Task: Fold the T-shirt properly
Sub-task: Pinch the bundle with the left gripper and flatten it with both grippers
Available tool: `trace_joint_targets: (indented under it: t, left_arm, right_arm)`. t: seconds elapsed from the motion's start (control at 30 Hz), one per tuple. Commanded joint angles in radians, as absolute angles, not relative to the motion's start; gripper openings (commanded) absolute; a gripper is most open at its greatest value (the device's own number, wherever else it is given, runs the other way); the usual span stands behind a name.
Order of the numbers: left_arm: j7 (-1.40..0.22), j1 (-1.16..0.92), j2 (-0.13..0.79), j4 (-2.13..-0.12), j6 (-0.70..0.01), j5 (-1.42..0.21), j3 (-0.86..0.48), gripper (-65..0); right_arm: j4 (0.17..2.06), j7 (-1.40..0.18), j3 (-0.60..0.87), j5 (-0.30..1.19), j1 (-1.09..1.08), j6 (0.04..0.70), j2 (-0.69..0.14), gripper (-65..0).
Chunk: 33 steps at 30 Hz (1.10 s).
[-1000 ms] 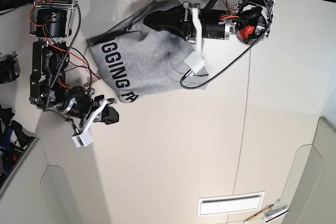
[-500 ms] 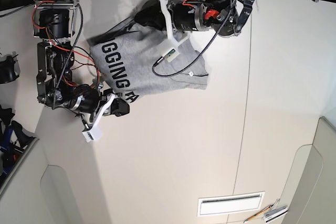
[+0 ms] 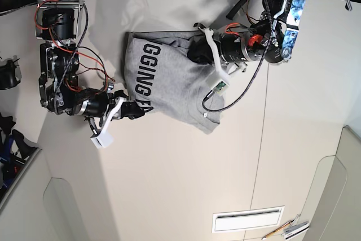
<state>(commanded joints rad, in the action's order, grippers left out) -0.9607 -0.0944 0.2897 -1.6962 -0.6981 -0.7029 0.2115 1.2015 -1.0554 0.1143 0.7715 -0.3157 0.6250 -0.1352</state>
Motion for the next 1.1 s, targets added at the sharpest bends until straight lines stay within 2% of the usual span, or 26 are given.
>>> trace_joint_targets:
  t: [0.1,0.43,0.77,1.1]
  left_arm:
    - [-0.96,-0.045,0.319,-1.682,-0.698,-0.688,0.212,-65.0]
    - [-0.945,0.094,0.319,-1.509,-0.698,-0.662,0.212,-65.0]
    - [-0.921,0.121,0.318,-1.504,-0.698,-0.665,0.212,-65.0]
    - [-0.941,0.119,0.331,-1.53,-0.698,-0.67,0.187,-65.0]
  right_arm:
    - [1.222,-1.055,0.115,0.772,-0.274,0.625,-0.136,-65.0]
    - [1.433,-1.055,0.116,0.786,-0.09,0.625,-0.136,-65.0]
    - [1.459,-1.056,0.115,0.846,0.022,0.625,-0.133,-65.0]
    - [1.601,-1.085,0.119,0.845,0.075,0.624,-0.133,-65.0]
